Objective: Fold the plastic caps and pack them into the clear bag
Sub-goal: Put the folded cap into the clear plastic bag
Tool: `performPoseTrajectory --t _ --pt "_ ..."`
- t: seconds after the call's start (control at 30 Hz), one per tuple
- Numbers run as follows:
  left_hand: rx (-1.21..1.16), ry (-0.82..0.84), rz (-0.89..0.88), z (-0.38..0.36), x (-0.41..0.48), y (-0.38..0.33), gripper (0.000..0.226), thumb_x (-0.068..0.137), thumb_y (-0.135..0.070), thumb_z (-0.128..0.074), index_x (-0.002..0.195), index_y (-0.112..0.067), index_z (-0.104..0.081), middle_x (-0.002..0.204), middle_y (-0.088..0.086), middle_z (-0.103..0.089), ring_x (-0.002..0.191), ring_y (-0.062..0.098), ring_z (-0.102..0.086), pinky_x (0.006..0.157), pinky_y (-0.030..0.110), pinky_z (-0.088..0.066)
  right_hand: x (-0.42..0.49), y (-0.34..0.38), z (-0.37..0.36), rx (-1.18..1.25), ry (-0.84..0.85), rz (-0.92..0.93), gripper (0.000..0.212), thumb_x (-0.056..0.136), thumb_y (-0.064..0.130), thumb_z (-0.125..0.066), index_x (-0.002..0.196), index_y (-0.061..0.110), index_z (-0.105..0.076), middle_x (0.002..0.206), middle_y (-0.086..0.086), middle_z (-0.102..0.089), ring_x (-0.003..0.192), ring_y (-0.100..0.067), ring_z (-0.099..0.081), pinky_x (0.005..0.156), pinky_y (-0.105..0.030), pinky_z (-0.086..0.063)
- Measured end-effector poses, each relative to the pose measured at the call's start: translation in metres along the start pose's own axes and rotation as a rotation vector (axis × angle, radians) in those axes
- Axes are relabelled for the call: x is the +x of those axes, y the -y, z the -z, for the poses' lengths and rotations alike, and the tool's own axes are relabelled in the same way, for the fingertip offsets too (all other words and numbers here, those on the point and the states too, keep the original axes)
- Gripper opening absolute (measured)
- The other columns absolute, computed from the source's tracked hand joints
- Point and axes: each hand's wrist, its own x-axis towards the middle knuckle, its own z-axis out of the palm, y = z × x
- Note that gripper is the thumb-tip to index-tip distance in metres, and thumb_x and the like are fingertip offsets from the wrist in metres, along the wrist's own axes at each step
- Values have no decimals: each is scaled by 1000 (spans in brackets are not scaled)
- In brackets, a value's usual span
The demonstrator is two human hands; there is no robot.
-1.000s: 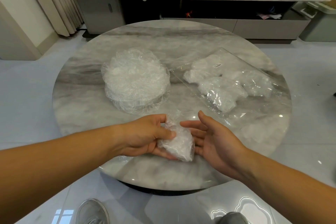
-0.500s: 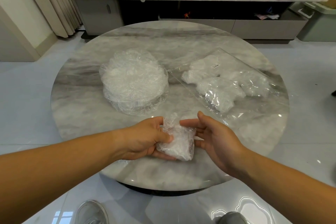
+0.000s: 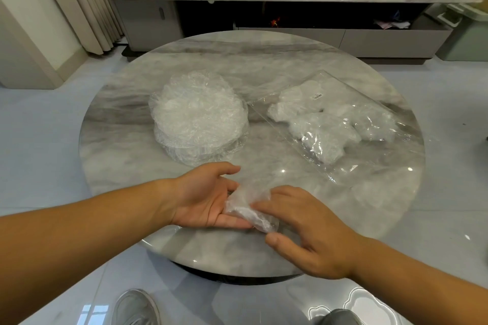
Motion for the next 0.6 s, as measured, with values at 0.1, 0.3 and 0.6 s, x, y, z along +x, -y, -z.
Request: performPoseTrajectory --t 0.1,0.3,0.6 --pt "29 -15 -14 -1 1 0 76 95 -56 -54 140 5 -46 135 27 -59 124 41 -59 101 47 -51 -3 0 -1 -93 97 27 73 100 55 -43 159 18 -23 132 1 -58 120 -14 -53 100 -36 -43" --pt "210 -130 -106 -6 2 9 40 95 -21 -63 128 2 -61 124 20 -68 116 30 -67 100 38 -53 -5 3 -3 -30 177 -91 70 99 59 -39 156 34 -8 147 5 -47 128 -4 -46 111 -18 -28" --pt "55 -300 -337 -3 12 6 38 88 11 -63 124 1 -59 127 28 -62 110 38 -68 84 46 -60 0 14 -6 540 -91 -514 70 85 70 -47 148 47 -28 148 29 -44 136 6 -41 108 -15 -36"
